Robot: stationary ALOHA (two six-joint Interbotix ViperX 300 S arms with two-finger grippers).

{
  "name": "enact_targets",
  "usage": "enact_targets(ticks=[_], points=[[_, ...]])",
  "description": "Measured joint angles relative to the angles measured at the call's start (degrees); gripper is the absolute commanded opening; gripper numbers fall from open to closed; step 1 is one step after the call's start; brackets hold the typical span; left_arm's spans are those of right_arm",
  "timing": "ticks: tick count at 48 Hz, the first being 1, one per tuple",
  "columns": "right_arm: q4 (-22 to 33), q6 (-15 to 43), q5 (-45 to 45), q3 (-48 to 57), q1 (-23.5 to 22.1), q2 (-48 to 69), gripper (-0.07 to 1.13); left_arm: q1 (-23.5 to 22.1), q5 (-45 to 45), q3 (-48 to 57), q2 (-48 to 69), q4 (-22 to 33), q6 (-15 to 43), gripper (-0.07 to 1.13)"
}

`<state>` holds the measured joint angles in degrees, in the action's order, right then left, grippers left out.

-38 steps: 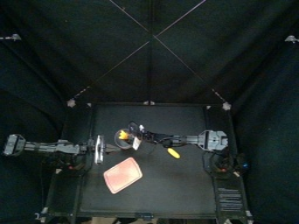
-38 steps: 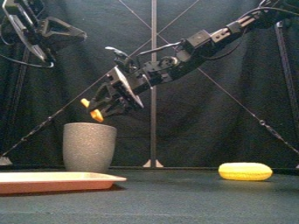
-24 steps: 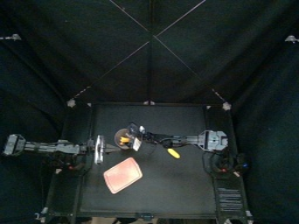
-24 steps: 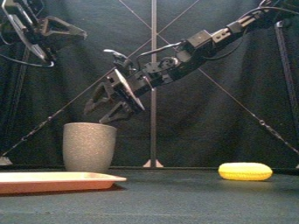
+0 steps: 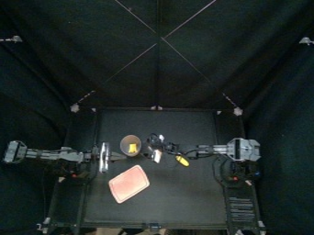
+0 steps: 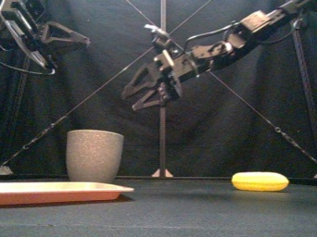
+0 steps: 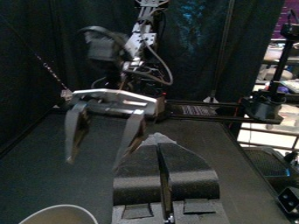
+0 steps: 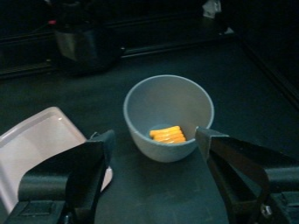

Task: Pick the fries then place it in the grey bowl
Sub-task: Drop fries in the grey bowl and return to neutral

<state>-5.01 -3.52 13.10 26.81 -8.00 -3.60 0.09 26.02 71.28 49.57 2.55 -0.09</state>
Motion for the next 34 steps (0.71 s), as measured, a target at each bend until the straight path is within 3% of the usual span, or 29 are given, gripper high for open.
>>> enact_targets(ticks=[16,34], points=[[0.4,0.0,19.3,17.1,6.7,12.3,1.04,1.5,-1.8,1.1,0.0,0.1,0.1,0.03],[0.4,0.0,24.3,19.5,8.5,13.2,1.04,1.8,-2.4,1.4,-0.1,0.1,0.1,0.03]])
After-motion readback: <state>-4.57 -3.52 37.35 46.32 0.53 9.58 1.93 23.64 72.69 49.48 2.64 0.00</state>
